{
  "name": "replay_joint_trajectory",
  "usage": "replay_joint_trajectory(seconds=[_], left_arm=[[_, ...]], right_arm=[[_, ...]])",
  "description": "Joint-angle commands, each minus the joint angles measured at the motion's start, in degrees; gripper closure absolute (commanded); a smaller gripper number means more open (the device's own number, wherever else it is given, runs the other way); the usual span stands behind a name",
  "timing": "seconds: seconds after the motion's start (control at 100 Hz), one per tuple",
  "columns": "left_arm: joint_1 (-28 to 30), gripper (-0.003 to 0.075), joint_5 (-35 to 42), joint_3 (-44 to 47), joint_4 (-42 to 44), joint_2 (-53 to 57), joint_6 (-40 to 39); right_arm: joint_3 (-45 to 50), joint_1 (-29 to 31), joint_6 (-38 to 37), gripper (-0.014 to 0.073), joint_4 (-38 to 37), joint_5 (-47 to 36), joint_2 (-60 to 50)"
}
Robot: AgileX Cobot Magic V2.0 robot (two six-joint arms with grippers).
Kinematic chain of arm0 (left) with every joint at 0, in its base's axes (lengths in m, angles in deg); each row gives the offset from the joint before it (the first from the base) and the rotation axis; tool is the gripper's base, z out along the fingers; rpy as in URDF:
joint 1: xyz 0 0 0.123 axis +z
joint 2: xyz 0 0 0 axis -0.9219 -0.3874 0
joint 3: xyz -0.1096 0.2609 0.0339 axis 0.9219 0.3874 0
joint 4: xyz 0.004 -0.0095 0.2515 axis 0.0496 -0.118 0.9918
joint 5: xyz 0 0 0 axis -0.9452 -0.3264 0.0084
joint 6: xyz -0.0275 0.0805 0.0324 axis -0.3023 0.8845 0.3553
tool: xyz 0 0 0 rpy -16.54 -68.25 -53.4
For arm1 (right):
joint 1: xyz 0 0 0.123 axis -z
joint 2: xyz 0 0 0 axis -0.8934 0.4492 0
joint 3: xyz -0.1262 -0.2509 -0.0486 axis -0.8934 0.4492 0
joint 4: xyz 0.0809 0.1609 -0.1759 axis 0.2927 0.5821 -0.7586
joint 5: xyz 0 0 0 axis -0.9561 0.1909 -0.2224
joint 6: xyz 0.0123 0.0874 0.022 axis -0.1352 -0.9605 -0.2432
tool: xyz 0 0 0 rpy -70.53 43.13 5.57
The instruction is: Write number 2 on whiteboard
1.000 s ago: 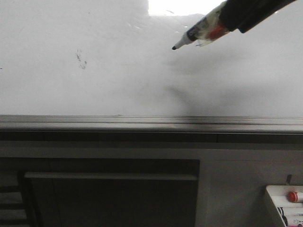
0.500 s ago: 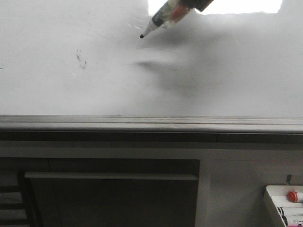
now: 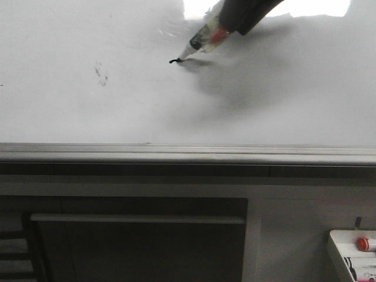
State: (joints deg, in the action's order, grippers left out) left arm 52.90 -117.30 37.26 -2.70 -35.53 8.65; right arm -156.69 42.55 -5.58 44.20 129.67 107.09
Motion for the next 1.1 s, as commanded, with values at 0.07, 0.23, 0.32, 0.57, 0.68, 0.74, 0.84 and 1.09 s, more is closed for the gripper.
replay_joint_trajectory(seconds=[0.07,0.23,0.32,0.57,0.68,0.74,0.84,1.09], left_arm=[[0.11,0.0330,4.20,-1.51,-0.64,-0.13,-0.45],[0.11,0.0330,4.20,-1.51,-0.64,-0.13,-0.45],[0.11,0.0330,4.20,-1.51,-0.64,-0.13,-0.45],[0.11,0.0330,4.20,-1.51,-0.19,-0.13,-0.45],[0.11,0.0330,4.20,-1.51,-0.19,-0.13,-0.45],[0.11,0.0330,4.42,-1.51,-0.19,-0.13,-0.45],[0.11,0.0330,5.03,-1.51,-0.19,-0.13,-0.45],[-1.18,0.0330,4.15,-2.24,-2.21,-0.53,3.26]], right_arm=[[0.55,1.36,1.22,0.0579,0.57,2.29,-1.96],[2.04,-2.64,2.13,0.0579,2.41,-3.61,0.60],[1.68,-3.70,2.01,0.0579,2.41,-6.19,1.94],[1.10,1.68,1.90,0.0579,0.87,1.75,1.23],[1.10,2.40,2.01,0.0579,0.75,1.77,1.23],[1.10,2.13,2.01,0.0579,0.87,0.98,1.23],[1.10,2.03,2.01,0.0579,1.16,0.72,1.23],[1.07,1.22,15.49,0.0579,15.26,4.13,-3.47]])
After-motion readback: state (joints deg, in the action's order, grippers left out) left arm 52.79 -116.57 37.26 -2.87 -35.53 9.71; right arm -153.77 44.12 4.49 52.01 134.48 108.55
